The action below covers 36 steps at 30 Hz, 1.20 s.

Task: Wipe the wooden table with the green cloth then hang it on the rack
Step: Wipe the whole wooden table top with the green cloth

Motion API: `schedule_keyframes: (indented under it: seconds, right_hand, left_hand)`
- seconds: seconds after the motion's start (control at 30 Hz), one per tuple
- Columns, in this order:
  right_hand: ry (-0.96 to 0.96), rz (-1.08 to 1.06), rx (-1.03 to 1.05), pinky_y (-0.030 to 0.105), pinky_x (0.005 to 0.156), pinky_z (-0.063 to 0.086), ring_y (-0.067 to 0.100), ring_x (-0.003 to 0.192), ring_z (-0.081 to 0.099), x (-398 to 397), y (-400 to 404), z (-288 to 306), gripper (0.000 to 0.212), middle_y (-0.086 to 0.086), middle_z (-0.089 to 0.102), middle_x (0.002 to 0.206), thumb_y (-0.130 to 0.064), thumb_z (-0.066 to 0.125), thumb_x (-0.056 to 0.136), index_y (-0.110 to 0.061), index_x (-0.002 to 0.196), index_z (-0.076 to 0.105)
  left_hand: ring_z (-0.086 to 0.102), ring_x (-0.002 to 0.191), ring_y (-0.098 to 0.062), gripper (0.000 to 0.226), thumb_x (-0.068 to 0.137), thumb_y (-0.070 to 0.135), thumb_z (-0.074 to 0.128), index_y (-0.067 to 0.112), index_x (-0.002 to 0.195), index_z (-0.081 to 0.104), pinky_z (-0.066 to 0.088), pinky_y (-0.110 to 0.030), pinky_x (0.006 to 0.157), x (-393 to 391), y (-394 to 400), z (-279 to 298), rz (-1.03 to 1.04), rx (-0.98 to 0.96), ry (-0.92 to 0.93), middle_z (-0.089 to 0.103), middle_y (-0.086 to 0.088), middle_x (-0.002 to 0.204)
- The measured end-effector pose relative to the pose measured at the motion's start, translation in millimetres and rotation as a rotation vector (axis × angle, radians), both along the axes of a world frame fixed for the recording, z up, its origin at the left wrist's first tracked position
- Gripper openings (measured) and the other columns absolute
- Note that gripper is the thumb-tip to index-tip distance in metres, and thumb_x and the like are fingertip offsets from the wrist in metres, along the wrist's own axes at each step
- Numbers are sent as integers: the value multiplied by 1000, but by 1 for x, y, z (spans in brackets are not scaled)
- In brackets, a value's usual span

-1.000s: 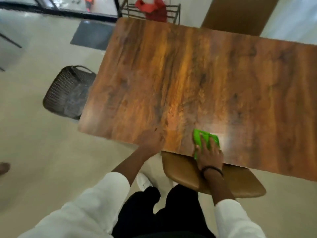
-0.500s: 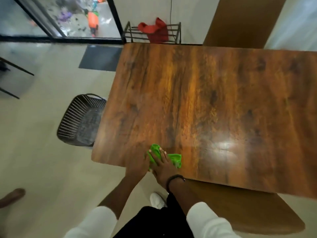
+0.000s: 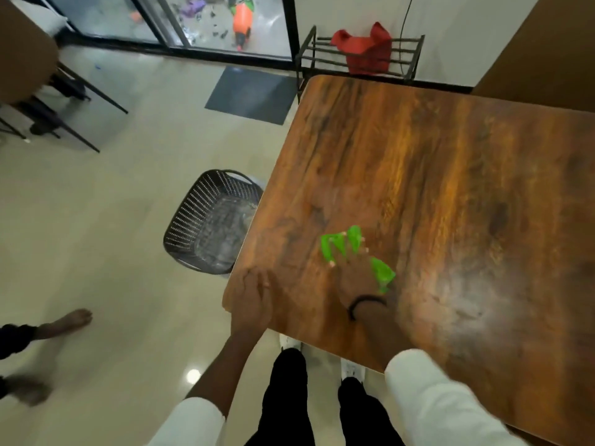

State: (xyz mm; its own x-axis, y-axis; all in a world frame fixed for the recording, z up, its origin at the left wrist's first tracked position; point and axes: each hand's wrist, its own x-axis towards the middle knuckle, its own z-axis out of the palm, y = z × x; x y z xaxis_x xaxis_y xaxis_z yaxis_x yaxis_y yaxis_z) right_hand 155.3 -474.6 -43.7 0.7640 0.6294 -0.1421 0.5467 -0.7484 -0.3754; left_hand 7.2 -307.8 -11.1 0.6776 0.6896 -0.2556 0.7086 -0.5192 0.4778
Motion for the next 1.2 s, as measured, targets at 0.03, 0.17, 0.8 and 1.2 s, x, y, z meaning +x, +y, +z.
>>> schedule_keyframes:
  seconds: [0.03, 0.17, 0.8, 1.2]
  right_hand:
    - [9, 191, -4, 58, 105, 38, 48, 130, 43, -30, 25, -3, 51, 16, 45, 147, -21, 43, 86, -17, 136, 56]
    - [185, 533, -12, 48, 119, 19, 36, 146, 20, -96, 91, -13, 46, -2, 23, 160, -34, 40, 96, -27, 141, 48]
    - [109, 355, -19, 49, 118, 18, 37, 148, 13, -131, 130, -18, 50, 1, 20, 161, -27, 44, 96, -23, 145, 41]
    - [56, 738, -113, 46, 121, 11, 34, 149, 12, -111, 80, -20, 45, -2, 15, 163, -39, 45, 100, -28, 144, 43]
  left_hand:
    - [47, 122, -30, 34, 93, 20, 46, 13, 126, 53, 39, -43, 102, -3, 12, -3, 16, 22, -11, 51, -10, 132]
    - [42, 130, -32, 42, 97, 30, 37, 14, 134, 48, 38, -45, 106, -11, 58, -22, 64, -49, -29, 42, -15, 141]
    - [64, 87, -21, 22, 98, 23, 44, 15, 89, 62, 47, -33, 78, -15, 87, -41, 623, -394, -310, 68, 2, 87]
    - [54, 99, -17, 39, 102, 44, 30, 21, 120, 55, 37, -29, 84, -52, 48, -27, 596, -558, -97, 60, 4, 107]
